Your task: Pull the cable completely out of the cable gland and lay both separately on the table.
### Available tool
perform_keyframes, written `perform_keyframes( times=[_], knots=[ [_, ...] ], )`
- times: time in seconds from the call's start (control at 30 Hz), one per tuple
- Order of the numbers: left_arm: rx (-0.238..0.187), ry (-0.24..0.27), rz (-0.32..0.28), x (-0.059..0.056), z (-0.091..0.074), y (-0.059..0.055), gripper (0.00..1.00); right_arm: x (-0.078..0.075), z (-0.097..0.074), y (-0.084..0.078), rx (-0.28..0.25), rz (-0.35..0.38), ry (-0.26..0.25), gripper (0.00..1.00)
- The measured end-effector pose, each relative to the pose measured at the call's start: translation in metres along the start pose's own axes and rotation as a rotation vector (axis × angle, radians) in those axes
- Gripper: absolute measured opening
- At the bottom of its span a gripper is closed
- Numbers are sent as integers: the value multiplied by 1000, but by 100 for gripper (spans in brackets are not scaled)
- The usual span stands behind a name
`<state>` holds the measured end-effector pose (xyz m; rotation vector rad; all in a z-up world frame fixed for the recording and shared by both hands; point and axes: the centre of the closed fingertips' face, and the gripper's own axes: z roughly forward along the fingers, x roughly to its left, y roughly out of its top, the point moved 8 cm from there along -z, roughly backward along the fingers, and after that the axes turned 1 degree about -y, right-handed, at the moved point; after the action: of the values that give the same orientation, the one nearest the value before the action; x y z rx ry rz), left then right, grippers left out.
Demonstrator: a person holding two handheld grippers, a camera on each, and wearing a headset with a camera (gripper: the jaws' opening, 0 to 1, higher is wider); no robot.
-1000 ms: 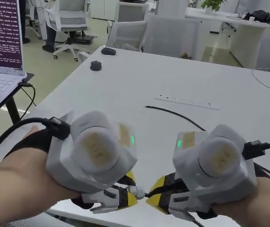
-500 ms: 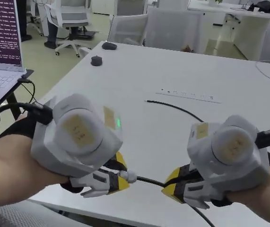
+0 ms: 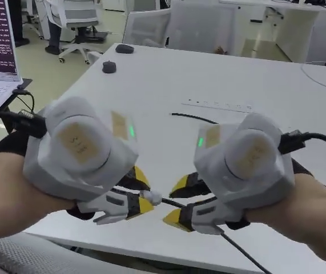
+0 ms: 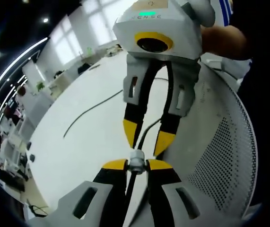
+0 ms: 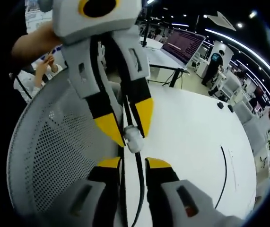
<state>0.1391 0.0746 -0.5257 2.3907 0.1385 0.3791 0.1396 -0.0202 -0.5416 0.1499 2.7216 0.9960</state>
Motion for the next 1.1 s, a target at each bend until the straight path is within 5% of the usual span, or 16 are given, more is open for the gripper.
perform_keyframes(
  times=[0.07, 0.23, 0.63, 0.73, 0.83, 0.97, 1.1],
  knots=[
    [-9, -7, -3, -1, -2, -1, 16, -7, -2, -2, 38, -50, -40, 3],
    [-17, 8, -10, 3, -4, -4, 16, -10, -5, -7, 12, 7, -31, 4],
    [-14, 20, -17, 10, -5, -10, 16, -16, -6, -36, 84, 85, -63, 4],
    [-15, 23, -16, 11, -5, -9, 16, -17, -3, -35, 89, 94, -82, 7],
    [-12, 26, -14, 12, -4, -8, 16, -14, 2, -25, 81, 90, -75, 22],
    [-29, 16, -9, 10, -5, -4, 16, -12, 4, -11, 46, 63, -60, 18],
    [-32, 15, -6, 10, -5, -4, 16, -15, 4, -10, 47, 44, -60, 4]
  ],
)
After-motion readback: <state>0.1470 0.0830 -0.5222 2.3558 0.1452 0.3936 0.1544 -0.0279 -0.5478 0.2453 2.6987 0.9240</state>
